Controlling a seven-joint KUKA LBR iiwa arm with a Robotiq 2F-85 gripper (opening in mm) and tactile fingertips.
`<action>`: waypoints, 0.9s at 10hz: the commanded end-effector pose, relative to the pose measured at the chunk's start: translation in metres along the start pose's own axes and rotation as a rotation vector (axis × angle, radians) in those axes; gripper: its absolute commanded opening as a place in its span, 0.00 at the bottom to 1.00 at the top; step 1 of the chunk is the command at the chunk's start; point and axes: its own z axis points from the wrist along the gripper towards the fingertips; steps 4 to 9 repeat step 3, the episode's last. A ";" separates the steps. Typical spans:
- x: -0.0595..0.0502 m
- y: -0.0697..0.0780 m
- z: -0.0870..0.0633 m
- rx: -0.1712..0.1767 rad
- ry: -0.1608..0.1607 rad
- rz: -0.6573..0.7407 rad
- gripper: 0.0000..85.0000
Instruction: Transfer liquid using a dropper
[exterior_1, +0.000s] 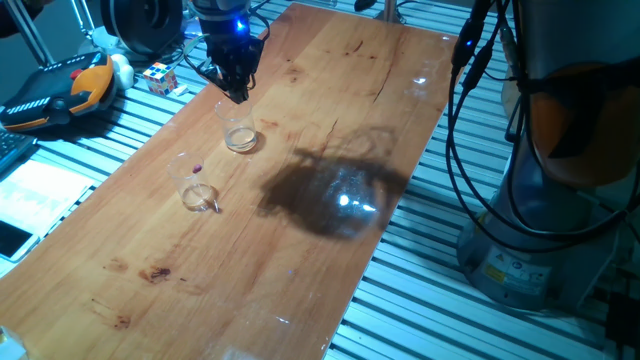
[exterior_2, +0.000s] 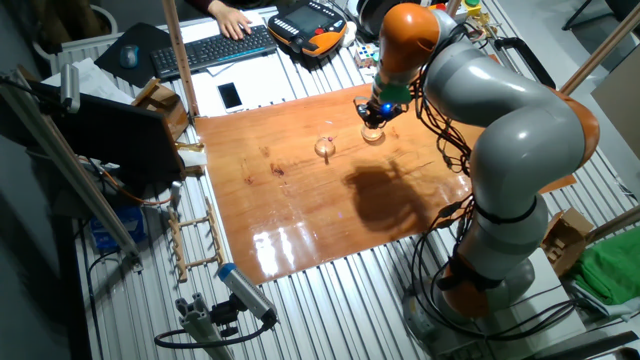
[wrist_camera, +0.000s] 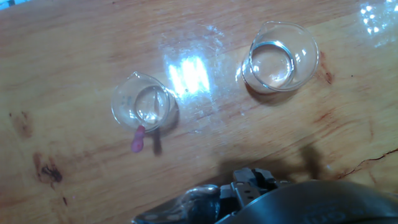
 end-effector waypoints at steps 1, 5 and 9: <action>0.000 0.000 0.000 0.000 0.001 -0.002 0.01; 0.001 0.000 -0.001 -0.001 0.001 -0.003 0.01; 0.001 0.000 -0.001 -0.001 0.001 -0.003 0.01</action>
